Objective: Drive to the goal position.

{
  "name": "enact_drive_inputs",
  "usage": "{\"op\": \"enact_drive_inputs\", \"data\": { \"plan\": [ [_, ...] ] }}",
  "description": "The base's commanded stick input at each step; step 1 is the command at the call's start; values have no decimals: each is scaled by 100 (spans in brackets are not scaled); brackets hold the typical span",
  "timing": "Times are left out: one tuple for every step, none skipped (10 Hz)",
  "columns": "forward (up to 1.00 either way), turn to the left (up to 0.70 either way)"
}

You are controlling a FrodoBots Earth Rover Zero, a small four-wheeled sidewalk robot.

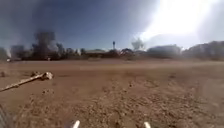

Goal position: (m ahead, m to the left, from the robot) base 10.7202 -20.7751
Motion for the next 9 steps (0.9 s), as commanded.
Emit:
{"op": "enact_drive_inputs", "data": {
  "plan": [
    [70,0],
    [70,0],
    [70,0],
    [70,0],
    [70,0],
    [70,0],
    [70,0],
    [70,0],
    [70,0]
  ]
}}
